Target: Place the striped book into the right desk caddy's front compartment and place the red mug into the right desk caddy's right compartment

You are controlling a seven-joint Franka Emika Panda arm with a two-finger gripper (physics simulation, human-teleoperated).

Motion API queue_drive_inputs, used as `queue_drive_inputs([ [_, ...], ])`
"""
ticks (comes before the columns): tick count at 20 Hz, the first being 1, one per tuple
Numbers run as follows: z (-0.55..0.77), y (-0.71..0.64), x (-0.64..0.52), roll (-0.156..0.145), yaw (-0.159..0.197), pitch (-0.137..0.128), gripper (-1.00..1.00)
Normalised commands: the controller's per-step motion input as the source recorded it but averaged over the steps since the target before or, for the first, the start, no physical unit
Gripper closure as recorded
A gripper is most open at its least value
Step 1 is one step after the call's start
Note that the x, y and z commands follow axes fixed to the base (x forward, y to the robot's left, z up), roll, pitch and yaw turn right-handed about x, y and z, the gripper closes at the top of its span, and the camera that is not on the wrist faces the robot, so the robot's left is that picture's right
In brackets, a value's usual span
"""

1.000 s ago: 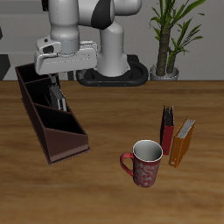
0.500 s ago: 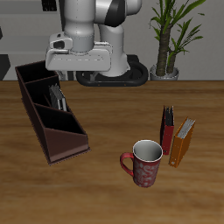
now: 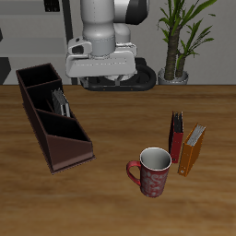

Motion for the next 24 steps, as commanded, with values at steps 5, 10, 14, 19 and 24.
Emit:
queue_drive_inputs([
  [5,0.12,0.29,0.07,0.022,-0.044,-0.025,-1.00],
  [10,0.15,0.19,0.10,0.006,-0.045,-0.010,-1.00],
  [14,0.11,0.15,0.10,-0.026,-0.010,-0.012,-1.00],
  [19,0.09,0.14,0.06,0.001,-0.012,-0.005,-1.00],
  [24,0.05,0.31,0.07,0.028,0.028,0.009,-1.00],
])
